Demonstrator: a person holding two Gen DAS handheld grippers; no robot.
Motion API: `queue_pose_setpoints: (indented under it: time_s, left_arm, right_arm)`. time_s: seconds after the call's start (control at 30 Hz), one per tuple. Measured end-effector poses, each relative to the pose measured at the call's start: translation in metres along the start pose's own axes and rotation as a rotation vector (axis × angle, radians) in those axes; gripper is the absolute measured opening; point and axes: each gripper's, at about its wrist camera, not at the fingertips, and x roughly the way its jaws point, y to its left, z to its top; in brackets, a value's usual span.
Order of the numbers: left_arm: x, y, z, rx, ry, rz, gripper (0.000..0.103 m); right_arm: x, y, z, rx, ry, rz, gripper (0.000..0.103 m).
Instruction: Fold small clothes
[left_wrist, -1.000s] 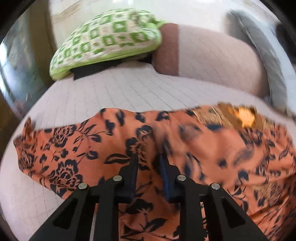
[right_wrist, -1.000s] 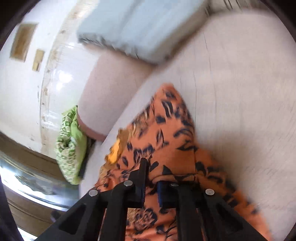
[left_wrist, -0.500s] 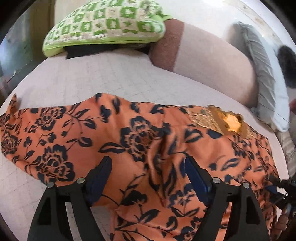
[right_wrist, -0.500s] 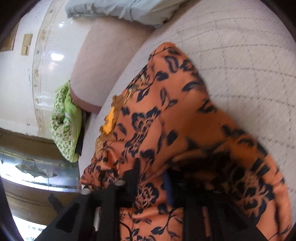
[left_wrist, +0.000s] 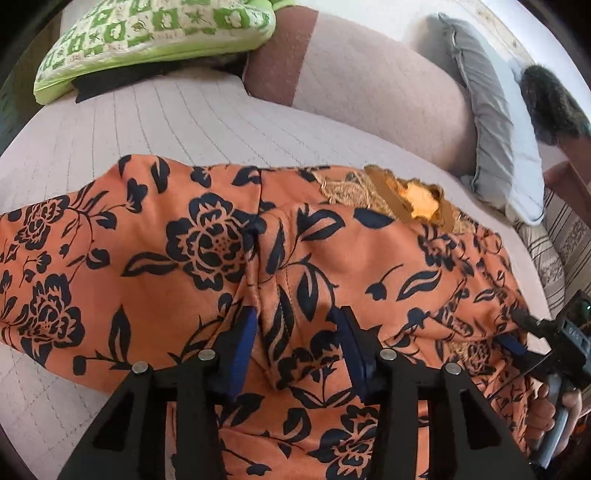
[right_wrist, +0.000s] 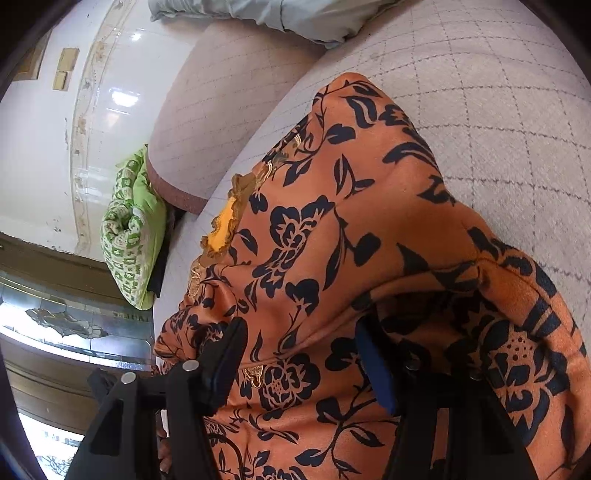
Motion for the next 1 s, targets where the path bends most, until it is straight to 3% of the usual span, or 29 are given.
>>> queue_pose_setpoints:
  time_s: [0.23,0.37,0.5,0.6,0.67,0.93,1.0]
  left_arm:
    - [-0.008,-0.003,-0.001,0.011,0.002,0.019,0.047]
    - [-0.033,-0.02,-0.012,0.129,-0.047,0.005,0.047]
    - [-0.012,-0.025,-0.014,0.166,0.005,0.004,0.046]
    - [0.005,-0.013,-0.008,0.117,0.032,0.03,0.04]
    - [0.006,-0.005,-0.005,0.071,0.035,-0.006,0.039]
    - [0.01,-0.004,-0.006,0.055,0.031,-0.013,0.035]
    - [0.013,-0.004,-0.006,0.052,0.022,-0.002,0.029]
  right_arm:
    - [-0.001,-0.002,0.002,-0.001,0.009,0.009,0.064]
    - [0.0,-0.003,0.003,0.001,0.013,0.013,0.064]
    - [0.001,0.0,0.002,-0.017,0.007,0.002,0.065]
    - [0.001,0.0,0.002,-0.018,0.007,0.005,0.064]
    - [0.001,-0.001,0.002,-0.015,0.008,0.009,0.064]
    - [0.002,-0.001,0.002,-0.027,0.008,0.009,0.065]
    - [0.003,0.0,0.002,-0.033,0.005,0.003,0.065]
